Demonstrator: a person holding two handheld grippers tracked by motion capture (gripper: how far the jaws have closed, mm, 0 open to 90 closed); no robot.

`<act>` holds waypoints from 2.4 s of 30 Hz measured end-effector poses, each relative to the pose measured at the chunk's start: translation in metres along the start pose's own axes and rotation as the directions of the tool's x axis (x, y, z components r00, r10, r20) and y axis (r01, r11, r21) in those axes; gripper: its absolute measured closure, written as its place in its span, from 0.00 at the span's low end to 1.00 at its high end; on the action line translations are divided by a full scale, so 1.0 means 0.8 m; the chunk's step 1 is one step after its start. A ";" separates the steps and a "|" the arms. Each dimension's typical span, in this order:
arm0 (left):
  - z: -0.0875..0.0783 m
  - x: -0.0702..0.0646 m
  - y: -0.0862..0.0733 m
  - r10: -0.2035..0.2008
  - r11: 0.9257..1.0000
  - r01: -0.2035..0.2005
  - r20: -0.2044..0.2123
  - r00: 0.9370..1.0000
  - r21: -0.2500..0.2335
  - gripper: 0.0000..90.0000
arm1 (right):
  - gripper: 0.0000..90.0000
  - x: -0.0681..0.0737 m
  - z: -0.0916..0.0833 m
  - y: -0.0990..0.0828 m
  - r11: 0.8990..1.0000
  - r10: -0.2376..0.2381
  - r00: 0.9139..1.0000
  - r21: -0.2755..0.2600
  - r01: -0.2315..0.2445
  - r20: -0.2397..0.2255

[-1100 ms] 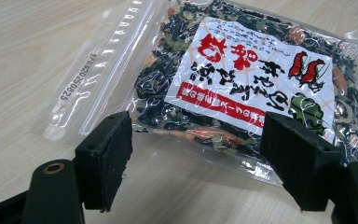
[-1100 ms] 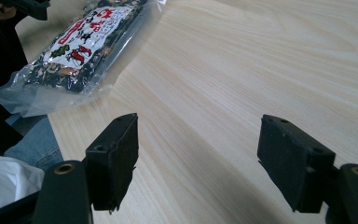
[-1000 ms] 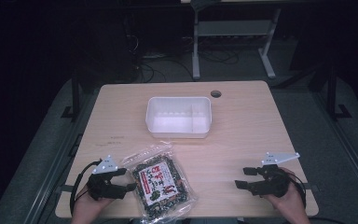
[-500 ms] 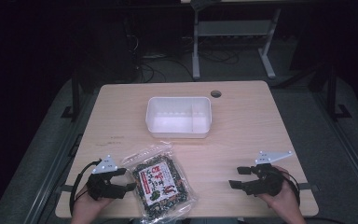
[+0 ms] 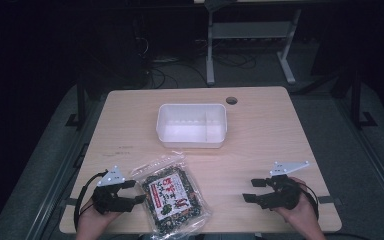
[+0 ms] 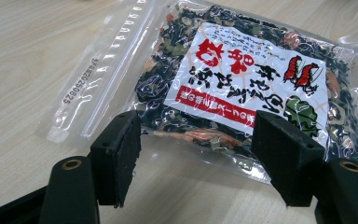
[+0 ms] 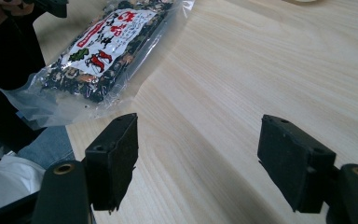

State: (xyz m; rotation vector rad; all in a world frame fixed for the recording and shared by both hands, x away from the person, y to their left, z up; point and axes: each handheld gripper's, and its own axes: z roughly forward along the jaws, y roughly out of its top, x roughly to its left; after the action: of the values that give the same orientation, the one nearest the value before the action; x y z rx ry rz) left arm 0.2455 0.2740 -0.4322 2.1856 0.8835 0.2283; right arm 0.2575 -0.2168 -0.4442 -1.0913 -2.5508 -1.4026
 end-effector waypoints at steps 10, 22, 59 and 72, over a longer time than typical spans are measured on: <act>-0.001 -0.001 0.000 -0.003 1.000 0.003 0.002 1.000 -0.005 0.38 | 0.32 0.008 0.011 0.019 1.000 -0.017 0.999 -0.001 0.017 -0.029; -0.002 -0.001 0.000 0.000 1.000 0.000 0.004 1.000 -0.007 0.39 | 0.35 0.010 0.027 0.040 1.000 -0.021 0.999 0.012 0.022 -0.044; 0.004 -0.011 0.010 0.019 0.999 -0.024 0.117 0.993 0.043 1.00 | 0.40 0.035 0.120 0.161 0.989 -0.111 0.989 0.086 0.119 -0.096; 0.019 -0.010 0.008 0.021 0.993 -0.036 0.136 0.990 0.108 1.00 | 0.43 0.026 0.175 0.189 0.985 -0.074 0.994 0.150 0.086 -0.085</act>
State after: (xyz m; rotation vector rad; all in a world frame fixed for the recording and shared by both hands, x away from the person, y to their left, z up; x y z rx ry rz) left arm 0.2490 0.2570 -0.4374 2.2875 0.8058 0.0452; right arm 0.3716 -0.0471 -0.4100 -0.9009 -2.6218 -1.2142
